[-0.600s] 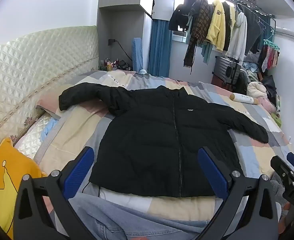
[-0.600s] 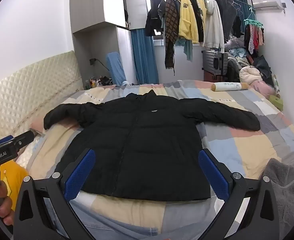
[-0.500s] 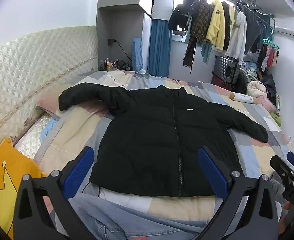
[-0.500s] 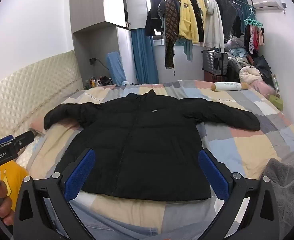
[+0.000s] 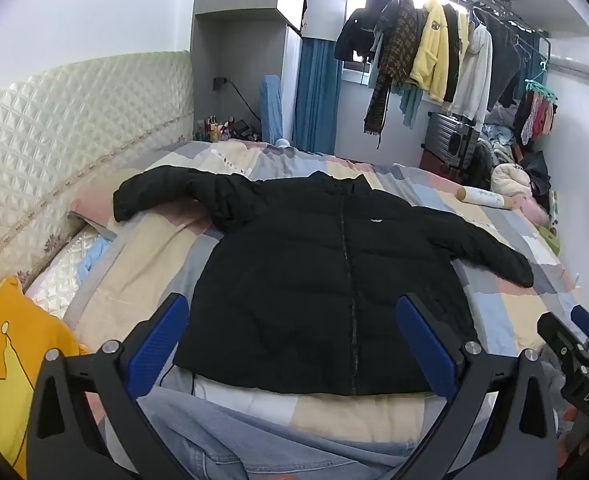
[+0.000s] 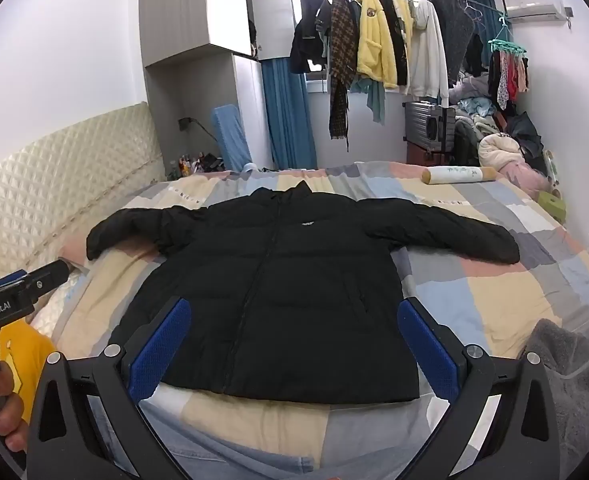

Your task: Fold large clothes

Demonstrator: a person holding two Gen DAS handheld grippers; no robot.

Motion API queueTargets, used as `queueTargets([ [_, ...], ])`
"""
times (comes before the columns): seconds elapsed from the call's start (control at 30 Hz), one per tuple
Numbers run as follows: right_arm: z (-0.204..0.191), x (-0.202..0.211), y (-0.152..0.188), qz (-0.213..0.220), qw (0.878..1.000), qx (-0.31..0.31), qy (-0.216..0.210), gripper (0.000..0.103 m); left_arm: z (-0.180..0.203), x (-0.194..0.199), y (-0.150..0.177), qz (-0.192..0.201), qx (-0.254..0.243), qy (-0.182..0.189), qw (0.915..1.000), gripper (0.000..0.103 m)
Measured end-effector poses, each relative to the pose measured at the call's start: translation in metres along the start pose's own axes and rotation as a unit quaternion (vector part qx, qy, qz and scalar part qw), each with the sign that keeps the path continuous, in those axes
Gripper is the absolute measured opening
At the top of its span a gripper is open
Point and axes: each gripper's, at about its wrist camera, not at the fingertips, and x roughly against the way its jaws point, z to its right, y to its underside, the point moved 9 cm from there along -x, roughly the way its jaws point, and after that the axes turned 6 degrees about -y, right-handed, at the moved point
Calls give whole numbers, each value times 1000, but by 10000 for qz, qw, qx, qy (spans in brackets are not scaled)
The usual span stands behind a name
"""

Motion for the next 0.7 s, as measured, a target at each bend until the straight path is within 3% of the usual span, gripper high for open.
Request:
queueTargets([
  [0.7, 5, -2, 4, -78, 10000, 2, -19, 103, -6, 4, 8, -32, -41, -39, 10000, 103],
])
